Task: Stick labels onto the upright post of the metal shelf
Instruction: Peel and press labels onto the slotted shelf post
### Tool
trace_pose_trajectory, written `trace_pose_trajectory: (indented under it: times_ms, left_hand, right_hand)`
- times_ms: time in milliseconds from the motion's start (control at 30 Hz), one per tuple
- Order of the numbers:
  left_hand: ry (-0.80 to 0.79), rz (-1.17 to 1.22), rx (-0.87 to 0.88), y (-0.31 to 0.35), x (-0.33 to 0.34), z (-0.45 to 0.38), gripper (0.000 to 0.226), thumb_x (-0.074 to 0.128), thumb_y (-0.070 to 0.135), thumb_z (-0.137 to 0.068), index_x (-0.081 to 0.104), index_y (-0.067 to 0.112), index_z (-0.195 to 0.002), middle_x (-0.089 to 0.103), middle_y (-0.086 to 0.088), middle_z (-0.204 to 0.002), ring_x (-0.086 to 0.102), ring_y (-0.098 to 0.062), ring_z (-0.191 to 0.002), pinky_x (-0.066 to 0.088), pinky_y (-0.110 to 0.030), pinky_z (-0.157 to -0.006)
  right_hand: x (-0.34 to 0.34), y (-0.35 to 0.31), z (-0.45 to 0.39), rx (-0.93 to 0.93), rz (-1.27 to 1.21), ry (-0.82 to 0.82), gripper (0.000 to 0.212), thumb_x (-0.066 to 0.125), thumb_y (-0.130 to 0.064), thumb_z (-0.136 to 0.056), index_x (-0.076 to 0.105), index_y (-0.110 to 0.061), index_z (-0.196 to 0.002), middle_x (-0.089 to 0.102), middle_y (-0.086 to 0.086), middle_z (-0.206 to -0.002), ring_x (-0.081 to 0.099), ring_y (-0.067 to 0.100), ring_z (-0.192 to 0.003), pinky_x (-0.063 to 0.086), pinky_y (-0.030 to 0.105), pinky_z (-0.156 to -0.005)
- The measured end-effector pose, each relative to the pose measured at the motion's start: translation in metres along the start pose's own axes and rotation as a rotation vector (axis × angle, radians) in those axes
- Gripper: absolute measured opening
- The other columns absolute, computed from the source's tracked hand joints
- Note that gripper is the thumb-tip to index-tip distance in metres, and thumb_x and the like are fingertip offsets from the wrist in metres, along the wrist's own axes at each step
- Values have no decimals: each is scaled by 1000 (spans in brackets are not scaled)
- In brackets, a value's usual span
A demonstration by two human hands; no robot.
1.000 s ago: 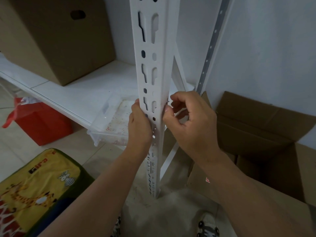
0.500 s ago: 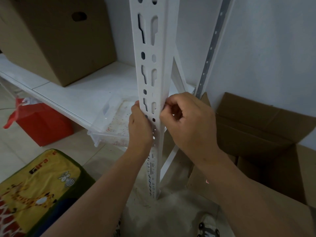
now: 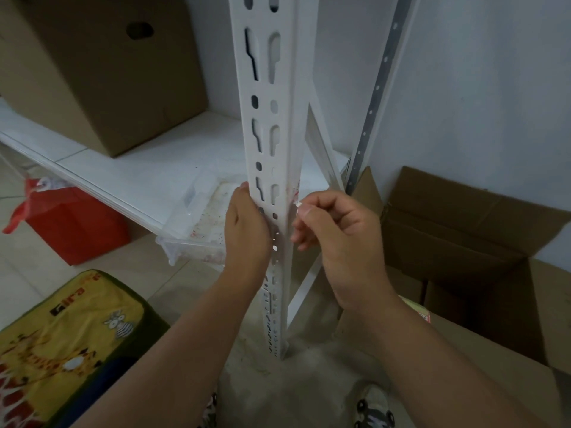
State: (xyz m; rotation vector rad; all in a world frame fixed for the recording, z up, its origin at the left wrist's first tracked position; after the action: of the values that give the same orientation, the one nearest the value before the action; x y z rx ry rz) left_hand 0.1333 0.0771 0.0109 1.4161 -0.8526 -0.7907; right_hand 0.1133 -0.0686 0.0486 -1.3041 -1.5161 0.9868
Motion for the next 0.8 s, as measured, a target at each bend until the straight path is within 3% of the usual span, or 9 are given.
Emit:
trace_pose_trajectory:
  times_ms: [100, 200, 267, 400, 567, 800]
  left_hand:
    - [70, -10, 181, 16, -11, 5, 16, 32, 23, -103, 46, 21, -96, 48, 9, -80, 48, 11, -64, 41, -11, -64]
    - [129, -8, 402, 35, -21, 20, 12, 42, 18, -97, 43, 19, -108, 45, 4, -89, 49, -1, -84, 41, -13, -73]
    - [139, -56, 568, 47, -23, 33, 18, 46, 20, -91, 43, 18, -109, 43, -3, -93, 48, -19, -88, 41, -24, -76]
    - [63, -210, 852, 66, -12, 61, 11, 46, 13, -90, 54, 9, -98, 50, -6, -89, 49, -17, -80, 36, -15, -74]
    - [-39, -260, 957, 72, 0, 74, 23, 47, 14, -91, 64, -1, -89, 55, 0, -83, 51, -14, -75, 38, -16, -72]
    - [-57, -224, 960, 73, 1, 74, 17, 52, 14, -92, 64, 2, -86, 58, -1, -79, 55, -16, -69, 42, -18, -67]
  right_hand:
    - [1, 4, 0, 78, -166, -56, 15, 53, -6, -89, 65, -7, -80, 63, 9, -68, 58, 22, -60, 49, 28, -55]
    - [3, 7, 0, 151, -292, -106, 21, 47, -13, -82, 67, -16, -75, 61, 10, -69, 56, 23, -61, 46, 29, -56]
    - [5, 7, 1, 187, -367, -141, 21, 44, -15, -79, 65, -12, -75, 59, 11, -69, 54, 22, -60, 45, 29, -55]
    - [10, 4, 4, 234, -498, -222, 21, 42, -18, -77, 60, -6, -77, 55, 10, -67, 51, 20, -60, 45, 27, -54]
    - [12, 4, 5, 243, -550, -276, 22, 54, -26, -70, 61, -7, -77, 54, 9, -71, 51, 19, -66, 45, 28, -59]
    - [7, 8, 4, 255, -492, -253, 21, 45, -21, -77, 61, -7, -78, 53, 12, -75, 49, 24, -72, 43, 30, -60]
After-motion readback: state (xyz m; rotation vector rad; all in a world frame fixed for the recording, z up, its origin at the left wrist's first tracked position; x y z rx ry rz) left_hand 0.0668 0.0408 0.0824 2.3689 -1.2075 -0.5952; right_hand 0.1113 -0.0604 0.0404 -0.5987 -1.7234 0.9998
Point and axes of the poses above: each hand's wrist, its own z-axis away from the middle knuckle, its own x-axis out of the palm, y = z × x, the point moved 9 cm from there along -z, towards the middle knuckle
